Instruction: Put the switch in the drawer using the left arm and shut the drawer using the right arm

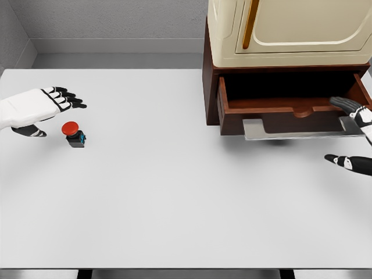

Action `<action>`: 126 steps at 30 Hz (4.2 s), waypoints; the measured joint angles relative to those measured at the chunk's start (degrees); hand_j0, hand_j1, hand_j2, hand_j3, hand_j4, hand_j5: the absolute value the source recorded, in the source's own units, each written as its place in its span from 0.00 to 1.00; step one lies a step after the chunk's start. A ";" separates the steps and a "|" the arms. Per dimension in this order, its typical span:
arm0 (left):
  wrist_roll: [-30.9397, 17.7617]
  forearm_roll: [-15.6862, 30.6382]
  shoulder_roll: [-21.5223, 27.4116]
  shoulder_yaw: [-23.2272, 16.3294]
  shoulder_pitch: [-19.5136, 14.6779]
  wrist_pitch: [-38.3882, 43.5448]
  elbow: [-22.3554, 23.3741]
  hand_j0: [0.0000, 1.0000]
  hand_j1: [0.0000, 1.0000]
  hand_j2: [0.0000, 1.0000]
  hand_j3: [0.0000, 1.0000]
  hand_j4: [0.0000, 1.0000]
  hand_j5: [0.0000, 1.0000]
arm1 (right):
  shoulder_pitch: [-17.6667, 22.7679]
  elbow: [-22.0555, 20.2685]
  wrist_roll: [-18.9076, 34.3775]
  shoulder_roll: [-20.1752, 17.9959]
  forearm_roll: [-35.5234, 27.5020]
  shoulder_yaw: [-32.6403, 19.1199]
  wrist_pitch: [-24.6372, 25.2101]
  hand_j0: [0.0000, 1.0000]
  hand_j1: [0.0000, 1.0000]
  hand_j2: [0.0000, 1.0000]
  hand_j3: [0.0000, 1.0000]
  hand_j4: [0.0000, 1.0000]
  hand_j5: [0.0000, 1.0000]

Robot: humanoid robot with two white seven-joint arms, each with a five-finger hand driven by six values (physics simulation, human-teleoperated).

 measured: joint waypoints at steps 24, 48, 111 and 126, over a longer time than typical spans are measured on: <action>0.00 -1.57 -2.15 -5.47 -2.37 0.00 0.75 0.87 0.87 0.87 0.87 0.87 0.87 | -0.09 0.05 -0.33 -0.07 -0.32 -0.02 0.00 1.00 1.00 1.00 1.00 1.00 1.00; -0.63 -4.06 -2.36 -6.71 -2.37 0.00 1.04 0.45 0.45 0.45 0.45 0.45 0.45 | 0.00 0.05 -0.41 -0.36 -0.33 -0.08 0.00 1.00 1.00 1.00 1.00 1.00 1.00; -2.02 -3.94 -15.64 -13.93 -21.45 -0.01 0.64 0.42 0.42 0.42 0.42 0.42 0.42 | 0.09 0.05 -0.48 -0.28 -0.34 -0.17 0.00 1.00 1.00 1.00 1.00 1.00 1.00; -2.05 -3.86 -21.08 -17.04 -25.93 -0.02 0.60 0.43 0.43 0.43 0.43 0.43 0.43 | 0.09 0.05 -0.50 -0.27 -0.40 -0.17 0.00 1.00 1.00 1.00 1.00 1.00 1.00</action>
